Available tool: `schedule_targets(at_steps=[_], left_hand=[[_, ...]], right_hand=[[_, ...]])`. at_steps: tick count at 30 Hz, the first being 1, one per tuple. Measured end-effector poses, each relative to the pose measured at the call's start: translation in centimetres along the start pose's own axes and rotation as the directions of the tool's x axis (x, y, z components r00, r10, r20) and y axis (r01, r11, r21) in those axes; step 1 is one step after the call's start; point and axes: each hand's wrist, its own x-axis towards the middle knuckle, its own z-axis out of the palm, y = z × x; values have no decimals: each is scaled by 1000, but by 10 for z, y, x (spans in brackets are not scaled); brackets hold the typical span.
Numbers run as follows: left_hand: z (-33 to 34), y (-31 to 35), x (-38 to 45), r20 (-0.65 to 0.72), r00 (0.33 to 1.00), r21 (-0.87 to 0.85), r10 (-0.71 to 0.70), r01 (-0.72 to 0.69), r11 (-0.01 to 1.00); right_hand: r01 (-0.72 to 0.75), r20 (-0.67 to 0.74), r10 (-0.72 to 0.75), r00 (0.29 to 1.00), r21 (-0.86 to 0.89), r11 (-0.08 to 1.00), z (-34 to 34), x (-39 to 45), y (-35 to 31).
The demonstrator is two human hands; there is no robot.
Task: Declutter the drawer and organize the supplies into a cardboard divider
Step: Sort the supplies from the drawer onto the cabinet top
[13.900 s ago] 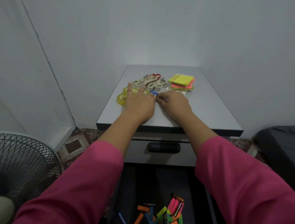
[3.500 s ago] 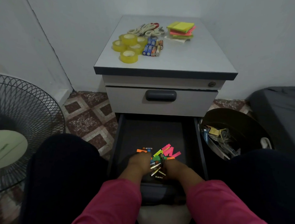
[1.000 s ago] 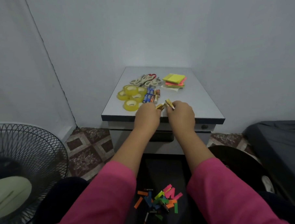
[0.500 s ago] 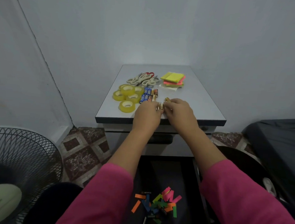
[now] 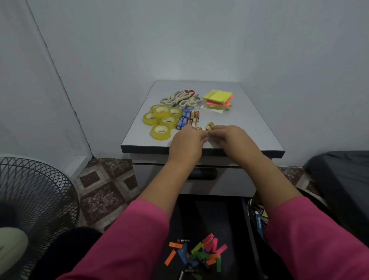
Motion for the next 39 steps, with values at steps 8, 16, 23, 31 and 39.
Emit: schedule_targets(at_steps=[8,16,23,31,39], left_hand=[[8,-3,6,-78,997,101,17,-9,995],[13,-5,4,-151,988,24,-11,15,1000],[19,-12,6,-121,990,-65,-67,60,996],[29,-20,9,-235,971,-4,32,-34,999],[35,-21,21,-160,975,-146,-154,131,981]], right_hand=[[-179,16,179,984,-29,983,5,32,2],[-212,-70,223,972,132,968,13,57,-10],[-295,-100,372,923,435,851,9,52,-8],[-350,-26,392,920,399,848,12,58,-2],[-325,-36,362,932,364,873,12,57,-2]])
